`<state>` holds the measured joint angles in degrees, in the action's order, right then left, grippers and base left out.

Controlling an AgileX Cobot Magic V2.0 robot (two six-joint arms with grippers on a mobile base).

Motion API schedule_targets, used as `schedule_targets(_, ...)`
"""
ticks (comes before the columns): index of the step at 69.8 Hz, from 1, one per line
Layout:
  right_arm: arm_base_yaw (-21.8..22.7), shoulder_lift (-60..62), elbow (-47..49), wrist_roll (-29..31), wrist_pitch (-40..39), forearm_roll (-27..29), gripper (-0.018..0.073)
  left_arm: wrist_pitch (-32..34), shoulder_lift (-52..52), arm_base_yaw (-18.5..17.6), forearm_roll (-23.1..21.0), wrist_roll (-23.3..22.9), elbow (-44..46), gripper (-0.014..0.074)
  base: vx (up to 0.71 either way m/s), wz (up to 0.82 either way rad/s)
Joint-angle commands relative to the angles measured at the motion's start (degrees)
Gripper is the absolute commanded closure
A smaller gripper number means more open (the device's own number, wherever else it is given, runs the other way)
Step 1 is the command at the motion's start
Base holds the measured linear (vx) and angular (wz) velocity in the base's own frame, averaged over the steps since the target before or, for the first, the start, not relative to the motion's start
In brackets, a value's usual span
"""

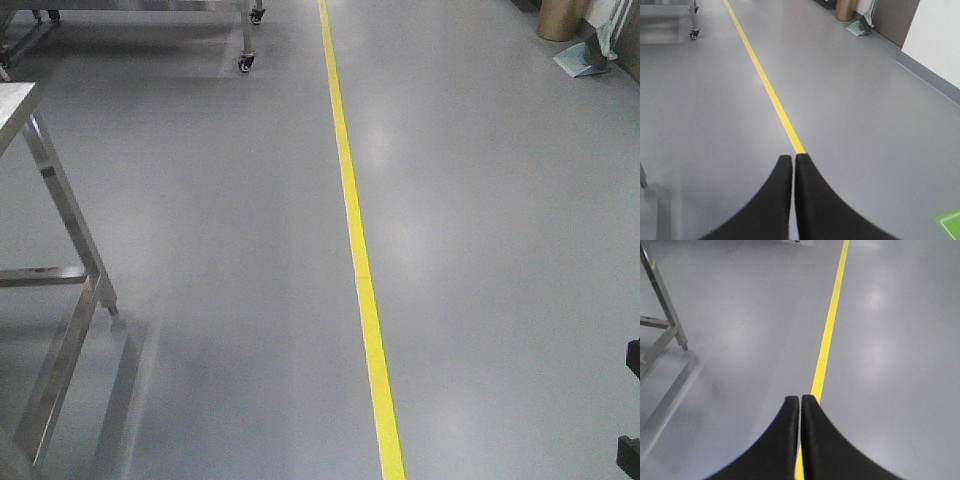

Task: Move and align brake pads A on conveyor
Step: 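Drive along the yellow floor line toward the steel table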

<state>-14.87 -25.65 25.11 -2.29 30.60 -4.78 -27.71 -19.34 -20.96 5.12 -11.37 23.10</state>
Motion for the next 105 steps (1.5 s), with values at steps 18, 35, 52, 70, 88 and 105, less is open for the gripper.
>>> schedule_targets(18,0.1,-0.5,1.5,0.7,-4.1,-0.6,0.0566,4.3,-0.4,-0.3,0.2,-0.1,1.5,0.0603,0.56,0.02)
schedule_targets(35,0.1,-0.5,1.5,0.7,-4.1,-0.6,0.0566,4.3,-0.4,-0.3,0.2,-0.1,1.5,0.0603,0.56,0.01)
schedule_targets(52,0.1,-0.5,1.5,0.7,-4.1,-0.6,0.0566,4.3,-0.4,-0.3,0.2,-0.1,1.5,0.0603,0.57,0.03)
schedule_targets(70,0.1,-0.5,1.5,0.7,-4.1,-0.6,0.0566,4.3,-0.4,-0.3,0.2,-0.1,1.5,0.0603,0.55,0.03)
schedule_targets(88,0.1,-0.5,1.5,0.7,-4.1,-0.5,0.0566,4.3,-0.4,-0.3,0.2,-0.1,1.5,0.0603,0.51,0.02)
schedule_targets(105,0.1,-0.5,1.5,0.7,-4.1,-0.5,0.0566,4.3,-0.4,-0.3,0.2,-0.1,1.5,0.0603,0.45,0.02)
